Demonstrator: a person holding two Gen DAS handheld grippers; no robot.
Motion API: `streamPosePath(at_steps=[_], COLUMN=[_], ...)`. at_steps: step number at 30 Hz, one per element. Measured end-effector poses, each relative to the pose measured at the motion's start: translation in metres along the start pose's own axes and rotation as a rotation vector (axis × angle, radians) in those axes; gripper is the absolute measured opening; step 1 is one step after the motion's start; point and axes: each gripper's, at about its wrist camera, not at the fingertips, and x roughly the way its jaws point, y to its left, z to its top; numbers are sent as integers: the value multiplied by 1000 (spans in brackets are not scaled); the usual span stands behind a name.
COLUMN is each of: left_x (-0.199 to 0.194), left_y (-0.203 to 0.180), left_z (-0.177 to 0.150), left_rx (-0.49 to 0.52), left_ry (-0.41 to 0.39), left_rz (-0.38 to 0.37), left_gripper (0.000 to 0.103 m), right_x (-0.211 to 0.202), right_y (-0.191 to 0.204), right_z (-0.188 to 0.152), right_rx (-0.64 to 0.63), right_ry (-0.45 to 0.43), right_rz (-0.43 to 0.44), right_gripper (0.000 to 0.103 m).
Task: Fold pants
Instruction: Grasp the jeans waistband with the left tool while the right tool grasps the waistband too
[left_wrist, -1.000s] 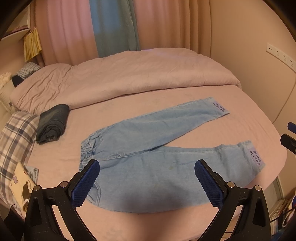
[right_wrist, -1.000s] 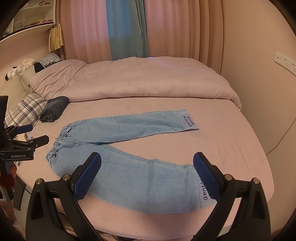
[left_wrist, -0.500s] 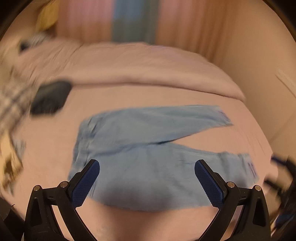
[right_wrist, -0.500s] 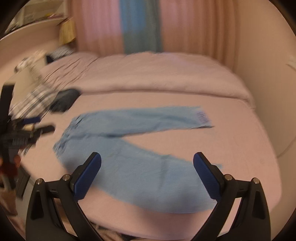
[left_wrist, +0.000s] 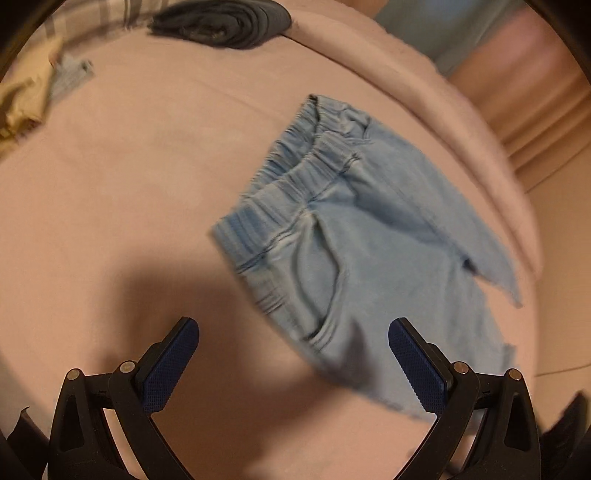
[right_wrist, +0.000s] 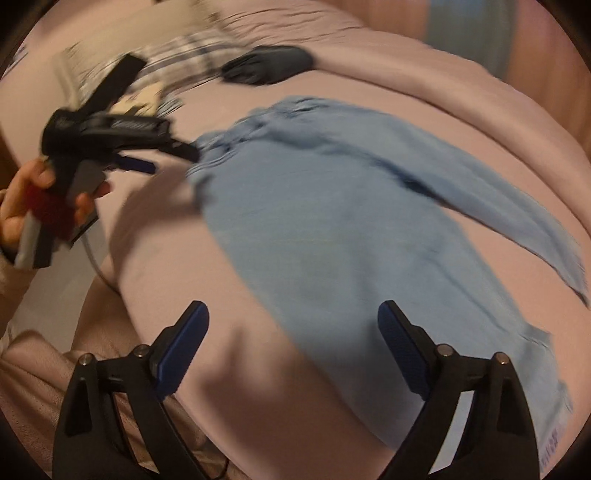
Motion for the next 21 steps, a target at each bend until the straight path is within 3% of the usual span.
streamPosePath(at_steps=[2, 6, 8, 9, 10, 11, 13, 17, 21], left_x=[11, 21, 23, 23, 22, 21, 14, -14, -16], left_y=[-2, -6, -9, -7, -4, -2, 1, 6, 11], left_z=[5, 18, 21, 22, 23, 23, 22, 18, 13], left_rx=[-26, -30, -25, -28, -33, -42, -44, -27, 19], left_ry=[4, -52, -49, -51, -54, -50, -67, -123, -128], left_rz=[-52, 6, 45, 51, 36, 7, -35, -65, 14], left_gripper=[102, 82, 53, 46, 33, 28, 22, 21, 21], right_x=[15, 44, 53, 56, 57, 58, 54, 42, 42], right_y=[12, 25, 30, 32, 34, 34, 32, 46, 46], right_z=[5, 16, 18, 19, 23, 26, 31, 36, 31], right_rx=[-25, -50, -64, -78, -80, -73, -50, -91, -89], right_ry=[6, 28, 37, 25, 18, 17, 14, -4, -1], right_rz=[-4, -38, -60, -74, -79, -71, -47, -10, 27], right_gripper=[81, 53, 46, 43, 31, 24, 10, 7, 8])
